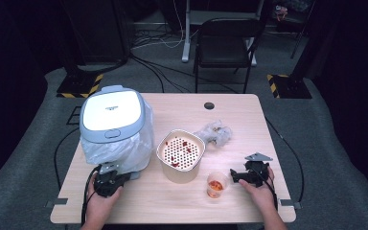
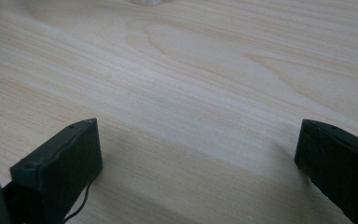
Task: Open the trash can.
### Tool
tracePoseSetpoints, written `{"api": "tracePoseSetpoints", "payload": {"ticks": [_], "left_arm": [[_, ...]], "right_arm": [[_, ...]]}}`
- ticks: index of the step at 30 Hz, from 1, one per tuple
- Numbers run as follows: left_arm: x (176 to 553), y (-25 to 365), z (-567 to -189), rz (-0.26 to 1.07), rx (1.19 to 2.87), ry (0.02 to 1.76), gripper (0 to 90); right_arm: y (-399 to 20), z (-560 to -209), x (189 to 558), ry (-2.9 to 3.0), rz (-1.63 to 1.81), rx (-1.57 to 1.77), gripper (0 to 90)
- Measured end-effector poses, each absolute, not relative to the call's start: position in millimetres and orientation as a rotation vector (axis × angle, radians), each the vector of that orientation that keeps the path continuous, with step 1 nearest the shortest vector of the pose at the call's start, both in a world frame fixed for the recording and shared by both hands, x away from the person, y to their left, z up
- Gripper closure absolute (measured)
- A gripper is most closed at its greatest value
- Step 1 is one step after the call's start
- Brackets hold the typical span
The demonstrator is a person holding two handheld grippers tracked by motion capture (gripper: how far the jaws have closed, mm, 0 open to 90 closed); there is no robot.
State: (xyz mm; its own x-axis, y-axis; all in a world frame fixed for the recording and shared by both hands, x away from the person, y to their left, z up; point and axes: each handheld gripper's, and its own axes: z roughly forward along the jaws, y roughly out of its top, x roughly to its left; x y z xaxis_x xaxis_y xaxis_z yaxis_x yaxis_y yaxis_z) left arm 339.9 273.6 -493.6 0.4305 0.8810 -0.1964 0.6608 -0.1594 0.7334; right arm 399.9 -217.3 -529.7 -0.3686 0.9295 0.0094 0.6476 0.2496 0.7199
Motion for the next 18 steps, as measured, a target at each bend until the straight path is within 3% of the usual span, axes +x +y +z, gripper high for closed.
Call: {"api": "tracePoseSetpoints", "payload": {"ticks": [3, 10, 18], "left_arm": [[342.9, 273.5, -495.2, 0.415, 1.906, 1.306, 90.0], [345.2, 271.0, -493.8, 0.370, 1.944, 1.315, 88.7], [345.6, 264.5, -492.8, 0.451, 2.029, 1.283, 87.5]], "right_arm": [[-217.3, -529.7, 400.0, 2.107, 0.903, 1.437, 0.0], [-217.7, -529.7, 400.0, 2.110, 0.899, 1.432, 0.0], [-217.8, -529.7, 399.9, 2.111, 0.898, 1.429, 0.0]]}}
